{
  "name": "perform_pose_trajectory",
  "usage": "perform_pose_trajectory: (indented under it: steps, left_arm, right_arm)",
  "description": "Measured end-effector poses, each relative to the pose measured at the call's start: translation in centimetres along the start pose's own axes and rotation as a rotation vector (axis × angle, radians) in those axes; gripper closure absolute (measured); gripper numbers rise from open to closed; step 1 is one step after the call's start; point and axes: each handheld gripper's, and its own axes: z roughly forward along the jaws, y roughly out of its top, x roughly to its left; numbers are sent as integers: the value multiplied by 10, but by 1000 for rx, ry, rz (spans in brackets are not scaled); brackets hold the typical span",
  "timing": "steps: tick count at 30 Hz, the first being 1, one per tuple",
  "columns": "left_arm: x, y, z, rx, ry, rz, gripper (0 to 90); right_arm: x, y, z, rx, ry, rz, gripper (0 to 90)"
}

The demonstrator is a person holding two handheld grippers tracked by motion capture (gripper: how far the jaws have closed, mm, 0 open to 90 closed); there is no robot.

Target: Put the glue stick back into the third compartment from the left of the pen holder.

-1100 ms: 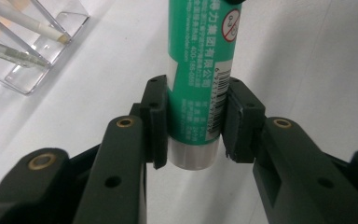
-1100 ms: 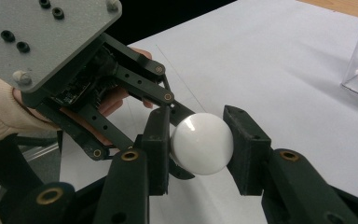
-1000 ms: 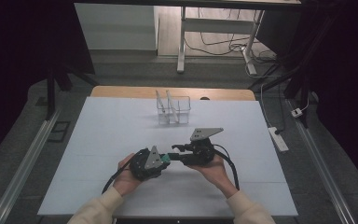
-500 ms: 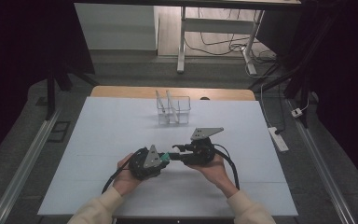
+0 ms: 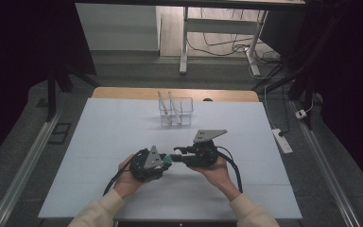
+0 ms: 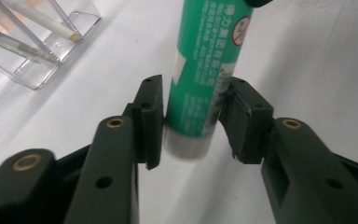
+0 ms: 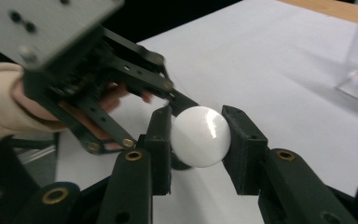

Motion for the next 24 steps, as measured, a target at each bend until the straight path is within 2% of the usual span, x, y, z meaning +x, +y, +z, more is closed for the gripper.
perform_pose_trajectory:
  steps: [5, 10, 17, 24]
  left_arm:
    - [3, -2, -4, 4, 3, -16, 509]
    - [4, -9, -9, 22, -3, -31, 443]
    - [9, -26, -27, 22, -11, -90, 412]
    - [21, -47, -49, 19, 3, -173, 397]
  right_arm:
    - [-6, -1, -5, -12, -29, 14, 649]
    - [-8, 2, -14, -33, -66, 3, 649]
    - [-14, 4, -25, -53, -109, 5, 649]
    - [-21, 8, -38, -80, -158, 9, 649]
